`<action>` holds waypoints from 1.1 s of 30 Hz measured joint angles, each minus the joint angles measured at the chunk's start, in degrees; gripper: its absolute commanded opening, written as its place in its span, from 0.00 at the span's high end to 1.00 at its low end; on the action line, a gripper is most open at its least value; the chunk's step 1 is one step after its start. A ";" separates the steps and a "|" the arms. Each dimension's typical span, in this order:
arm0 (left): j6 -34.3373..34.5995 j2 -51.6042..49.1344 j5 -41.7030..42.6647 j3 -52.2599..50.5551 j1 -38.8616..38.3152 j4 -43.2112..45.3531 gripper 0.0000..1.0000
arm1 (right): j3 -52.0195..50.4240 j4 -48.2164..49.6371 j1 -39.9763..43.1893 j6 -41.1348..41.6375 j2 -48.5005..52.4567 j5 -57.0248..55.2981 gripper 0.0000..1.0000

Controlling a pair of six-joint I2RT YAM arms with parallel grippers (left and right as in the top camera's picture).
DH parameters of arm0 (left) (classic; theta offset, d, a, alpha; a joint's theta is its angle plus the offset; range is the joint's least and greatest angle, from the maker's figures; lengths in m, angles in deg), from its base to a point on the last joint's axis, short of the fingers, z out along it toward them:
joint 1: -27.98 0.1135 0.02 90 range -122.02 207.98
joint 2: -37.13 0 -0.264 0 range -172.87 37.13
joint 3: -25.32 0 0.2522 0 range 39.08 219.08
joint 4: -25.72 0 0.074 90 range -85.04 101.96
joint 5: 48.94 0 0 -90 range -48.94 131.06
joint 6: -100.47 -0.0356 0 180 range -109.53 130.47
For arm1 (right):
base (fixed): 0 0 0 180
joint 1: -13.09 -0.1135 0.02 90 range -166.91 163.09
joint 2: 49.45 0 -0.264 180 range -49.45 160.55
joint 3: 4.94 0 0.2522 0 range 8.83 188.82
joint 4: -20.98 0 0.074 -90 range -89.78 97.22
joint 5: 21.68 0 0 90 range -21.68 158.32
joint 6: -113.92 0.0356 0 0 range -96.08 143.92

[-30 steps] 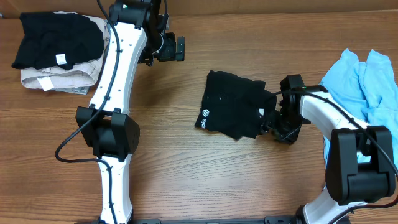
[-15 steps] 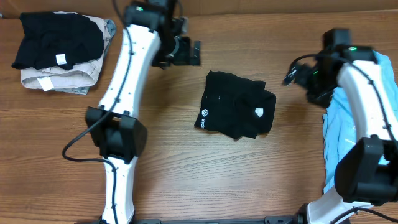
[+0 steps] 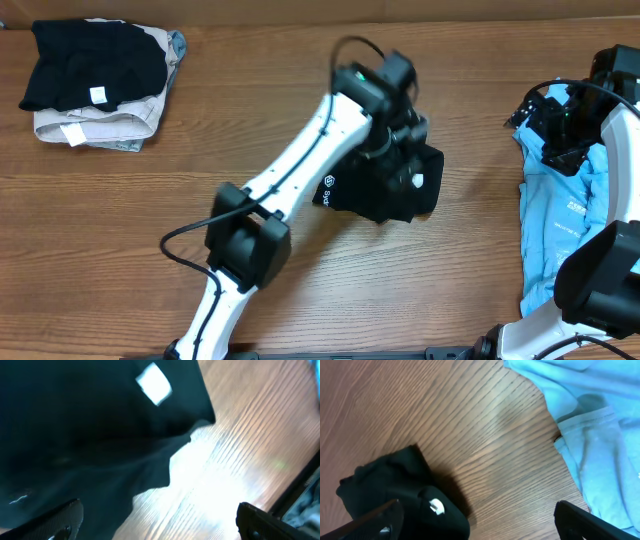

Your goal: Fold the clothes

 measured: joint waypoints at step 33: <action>-1.81 4.92 -19.89 -29.97 23.12 24.57 0.00 | 0.00 -1.20 -0.37 -1.01 0.00 0.26 0.00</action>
